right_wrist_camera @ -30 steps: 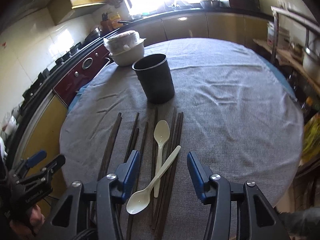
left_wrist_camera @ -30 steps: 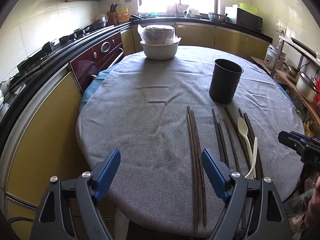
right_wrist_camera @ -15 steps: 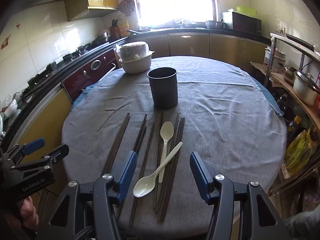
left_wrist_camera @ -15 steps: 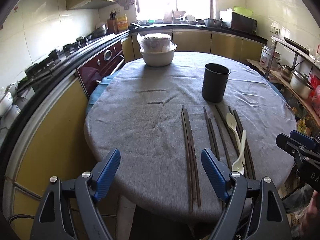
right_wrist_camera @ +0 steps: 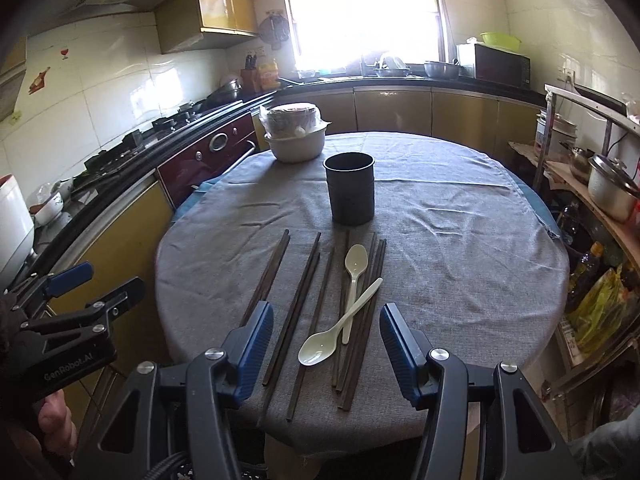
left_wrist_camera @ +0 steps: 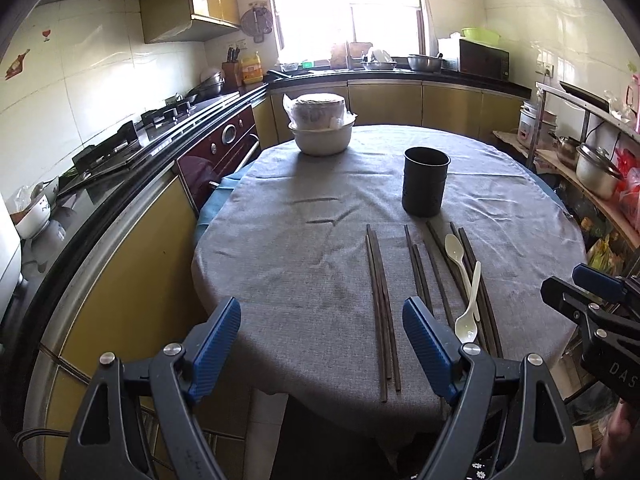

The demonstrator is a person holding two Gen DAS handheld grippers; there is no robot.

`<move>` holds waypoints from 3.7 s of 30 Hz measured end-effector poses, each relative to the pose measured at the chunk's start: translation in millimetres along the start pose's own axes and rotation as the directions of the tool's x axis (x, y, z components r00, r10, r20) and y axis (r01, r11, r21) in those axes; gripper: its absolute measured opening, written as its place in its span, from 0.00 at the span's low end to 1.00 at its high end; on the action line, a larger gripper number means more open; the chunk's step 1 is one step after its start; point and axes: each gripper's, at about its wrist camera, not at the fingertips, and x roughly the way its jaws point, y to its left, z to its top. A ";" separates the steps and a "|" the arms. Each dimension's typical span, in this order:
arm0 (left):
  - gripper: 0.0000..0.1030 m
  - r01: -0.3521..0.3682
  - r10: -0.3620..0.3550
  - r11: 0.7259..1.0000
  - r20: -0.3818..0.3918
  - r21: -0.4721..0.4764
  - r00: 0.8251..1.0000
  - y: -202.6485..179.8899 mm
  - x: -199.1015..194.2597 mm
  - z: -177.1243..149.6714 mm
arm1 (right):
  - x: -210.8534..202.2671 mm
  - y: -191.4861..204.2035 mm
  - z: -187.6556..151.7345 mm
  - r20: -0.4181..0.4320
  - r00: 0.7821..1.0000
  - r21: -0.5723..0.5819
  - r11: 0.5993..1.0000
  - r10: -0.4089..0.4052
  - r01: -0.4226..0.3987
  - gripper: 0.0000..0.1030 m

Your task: Organize utensils

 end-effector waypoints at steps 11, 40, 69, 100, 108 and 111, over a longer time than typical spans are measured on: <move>0.81 0.009 -0.009 1.000 -0.035 -0.002 0.999 -0.2 16.8 1.4 | 13.1 -3.9 3.1 -0.021 1.000 0.017 1.000 -0.005 0.006 0.58; 0.64 0.388 -0.374 0.921 -0.367 -0.038 0.852 -55.2 140.1 -2.0 | 222.3 -55.1 58.9 -0.347 0.923 0.010 0.985 0.166 -0.174 0.52; 0.50 0.451 -0.454 0.887 -0.364 -0.097 0.813 -29.9 172.7 11.3 | 224.1 -78.3 65.4 -0.251 0.964 0.040 0.996 0.088 -0.081 0.04; 0.10 0.505 -0.487 0.861 -0.387 -0.063 0.783 -56.8 218.6 53.9 | 218.7 -77.8 55.7 -0.289 0.936 0.110 0.978 0.200 -0.175 0.26; 0.10 0.521 -0.519 0.848 -0.338 -0.090 0.785 -44.9 209.4 66.9 | 237.4 -57.5 57.7 -0.308 0.944 0.011 0.992 0.120 -0.123 0.24; 0.10 0.523 -0.523 0.847 -0.319 -0.093 0.790 -40.2 205.7 72.6 | 236.1 -50.5 57.6 -0.299 0.950 -0.042 0.993 0.093 -0.111 0.06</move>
